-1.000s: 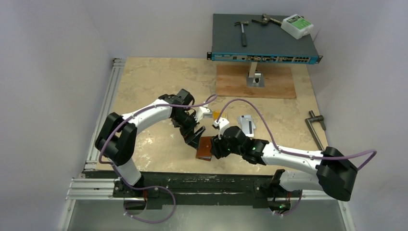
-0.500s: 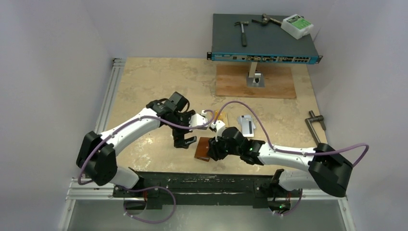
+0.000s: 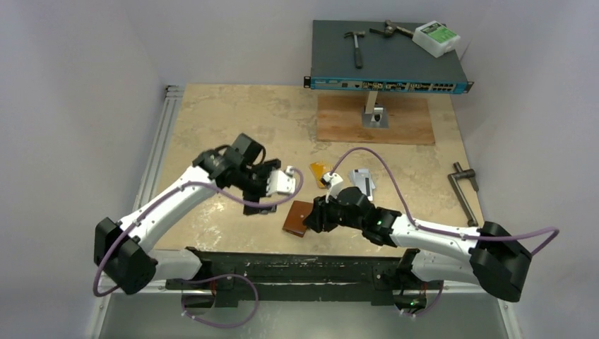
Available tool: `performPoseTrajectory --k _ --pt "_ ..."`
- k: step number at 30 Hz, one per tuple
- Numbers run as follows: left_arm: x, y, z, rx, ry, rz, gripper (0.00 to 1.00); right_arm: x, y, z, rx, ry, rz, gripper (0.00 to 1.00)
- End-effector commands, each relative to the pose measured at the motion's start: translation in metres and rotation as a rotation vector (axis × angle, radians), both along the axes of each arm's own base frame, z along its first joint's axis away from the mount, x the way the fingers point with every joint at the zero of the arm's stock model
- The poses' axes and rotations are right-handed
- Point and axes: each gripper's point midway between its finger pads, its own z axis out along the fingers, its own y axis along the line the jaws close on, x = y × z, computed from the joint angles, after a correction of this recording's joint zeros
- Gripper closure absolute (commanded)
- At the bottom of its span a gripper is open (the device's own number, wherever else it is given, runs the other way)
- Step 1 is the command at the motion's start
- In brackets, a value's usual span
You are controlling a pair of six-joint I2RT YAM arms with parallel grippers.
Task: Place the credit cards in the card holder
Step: Close the card holder at the center of the board.
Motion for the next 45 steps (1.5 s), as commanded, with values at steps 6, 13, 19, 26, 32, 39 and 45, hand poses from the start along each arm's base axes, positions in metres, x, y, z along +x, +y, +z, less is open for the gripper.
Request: performPoseTrajectory --k 6,13,19,26,32,39,45 --pt "-0.056 -0.04 -0.049 -0.334 -0.35 -0.313 0.0 0.027 -0.026 -0.009 0.036 0.081 -0.193 0.7" --pt "-0.042 -0.073 -0.073 -0.35 -0.35 -0.22 0.0 0.037 -0.045 -0.027 -0.069 0.037 -0.26 0.6" --pt "-0.026 -0.095 -0.09 -0.313 -0.377 -0.192 0.0 0.039 -0.033 -0.038 -0.032 0.056 -0.242 0.56" --pt "-0.015 -0.09 -0.103 -0.255 -0.45 -0.215 0.02 0.036 -0.029 -0.038 -0.02 -0.034 -0.149 0.52" --pt "-0.006 -0.079 -0.104 -0.187 -0.449 -0.217 0.13 0.037 -0.017 -0.032 -0.038 -0.12 -0.087 0.52" --pt "-0.002 -0.067 -0.105 -0.147 -0.417 -0.202 0.18 0.034 0.003 -0.038 -0.069 -0.145 0.0 0.54" --pt "-0.005 -0.069 -0.105 -0.147 -0.389 -0.22 0.29 0.026 0.012 -0.049 -0.18 -0.204 0.03 0.57"
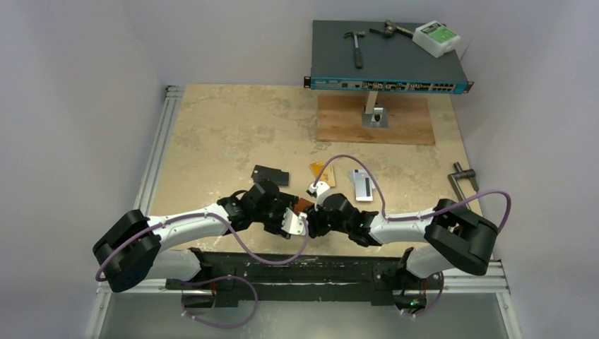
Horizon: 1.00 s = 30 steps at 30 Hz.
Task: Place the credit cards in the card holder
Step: Close the card holder at the center of the board.
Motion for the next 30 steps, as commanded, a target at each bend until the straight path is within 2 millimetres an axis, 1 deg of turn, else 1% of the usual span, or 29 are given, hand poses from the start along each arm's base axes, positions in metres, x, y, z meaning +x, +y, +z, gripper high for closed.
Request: performPoseTrajectory --k 1,4,7,10,15,20,22,24,27,29,30 --pt "0.003 -0.01 0.018 -0.033 -0.016 -0.038 0.3 0.007 0.016 0.015 -0.034 -0.118 0.018 0.57" --pt "0.003 -0.011 0.018 -0.032 -0.013 -0.04 0.37 0.006 0.015 0.015 -0.072 -0.146 -0.009 0.59" --pt "0.001 -0.01 0.018 -0.033 -0.004 -0.037 0.38 0.011 0.013 0.014 -0.125 -0.175 -0.054 0.64" --pt "-0.001 -0.008 0.019 -0.033 0.009 -0.031 0.4 0.012 0.01 0.008 -0.184 -0.197 -0.086 0.69" --pt "-0.001 -0.007 0.021 -0.031 0.018 -0.018 0.44 0.001 0.013 -0.005 -0.236 -0.208 -0.097 0.78" --pt "-0.002 -0.006 0.024 -0.027 0.026 -0.007 0.47 -0.008 0.01 -0.013 -0.272 -0.204 -0.11 0.81" --pt "-0.001 -0.005 0.024 -0.025 0.024 -0.004 0.5 -0.008 0.006 -0.012 -0.274 -0.205 -0.144 0.87" --pt "-0.001 -0.005 0.026 -0.032 0.021 0.003 0.51 -0.007 0.003 -0.006 -0.246 -0.211 -0.192 0.92" --pt "-0.002 -0.005 0.026 -0.04 0.027 0.008 0.53 -0.008 -0.002 0.005 -0.152 -0.212 -0.251 0.95" --pt "-0.001 -0.006 0.028 -0.048 0.029 0.014 0.54 -0.008 -0.009 0.013 -0.082 -0.211 -0.297 0.96" --pt "-0.001 -0.007 0.029 -0.05 0.029 0.015 0.55 -0.008 -0.011 0.022 -0.032 -0.216 -0.311 0.96"
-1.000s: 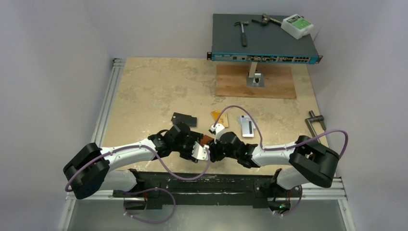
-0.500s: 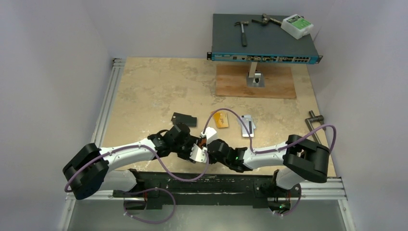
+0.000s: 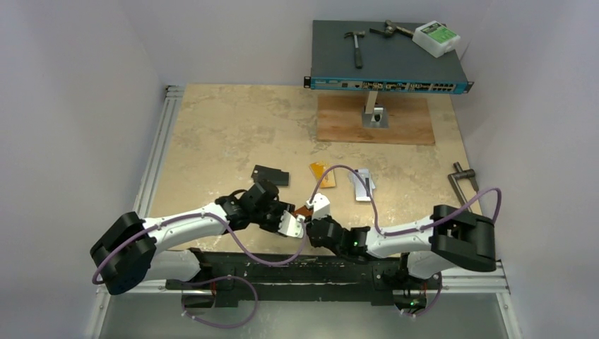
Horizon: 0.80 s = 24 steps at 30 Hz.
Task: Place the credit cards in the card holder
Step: Close the card holder at the center of the board.
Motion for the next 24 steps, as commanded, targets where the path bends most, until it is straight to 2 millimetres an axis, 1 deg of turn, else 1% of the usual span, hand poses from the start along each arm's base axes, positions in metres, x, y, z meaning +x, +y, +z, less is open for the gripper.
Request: performPoseTrajectory --k 1,4,6,9,12,15,19,22,24 --pt "0.019 -0.024 0.038 -0.132 -0.055 0.04 0.56 0.005 -0.011 0.029 0.186 -0.049 -0.112 0.96" --pt "0.021 -0.028 0.044 -0.153 -0.052 0.055 0.56 0.004 -0.02 0.04 0.274 -0.065 -0.127 0.96" --pt "0.023 -0.033 0.052 -0.175 -0.038 0.068 0.56 0.001 -0.026 0.043 0.31 -0.07 -0.127 0.96" --pt "0.015 -0.041 0.064 -0.199 0.02 0.062 0.55 0.001 -0.03 0.05 0.35 -0.081 -0.126 0.96" --pt "0.005 -0.051 0.068 -0.214 0.062 0.024 0.52 0.001 -0.033 0.056 0.393 -0.094 -0.133 0.97" --pt "-0.008 -0.059 0.06 -0.2 0.098 -0.063 0.49 0.001 -0.037 0.056 0.439 -0.088 -0.154 0.97" --pt "-0.022 -0.062 0.046 -0.158 0.123 -0.178 0.5 0.002 -0.045 0.052 0.473 -0.079 -0.199 0.97" --pt "-0.028 -0.063 0.039 -0.137 0.133 -0.236 0.51 0.002 -0.049 0.047 0.497 -0.061 -0.231 0.97" --pt "-0.031 -0.065 0.037 -0.129 0.133 -0.259 0.51 0.004 -0.053 0.045 0.51 -0.055 -0.257 0.97"
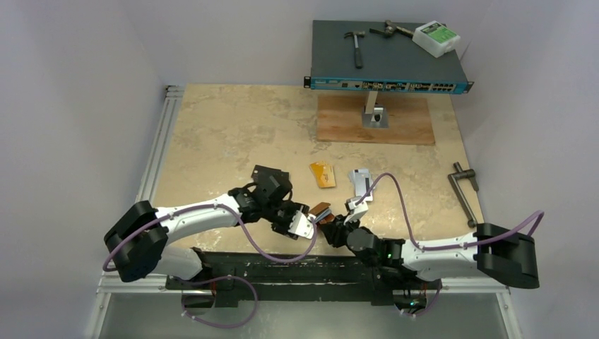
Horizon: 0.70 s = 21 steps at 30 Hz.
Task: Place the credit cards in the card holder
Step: Close the card holder at the center of the board.
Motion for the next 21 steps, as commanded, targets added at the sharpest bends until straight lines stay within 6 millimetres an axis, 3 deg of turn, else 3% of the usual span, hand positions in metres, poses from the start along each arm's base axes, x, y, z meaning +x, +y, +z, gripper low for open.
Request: performPoseTrajectory --k 1,10,21 --pt "-0.011 -0.016 0.012 -0.038 -0.007 -0.126 0.52 0.01 -0.004 0.014 0.135 0.002 -0.108 0.97" --pt "-0.005 -0.03 0.015 -0.045 -0.026 -0.09 0.56 0.011 -0.02 0.023 0.326 -0.013 -0.158 0.95" --pt "-0.001 -0.039 0.017 -0.044 -0.039 -0.087 0.57 0.014 -0.024 0.036 0.346 -0.051 -0.164 0.94"
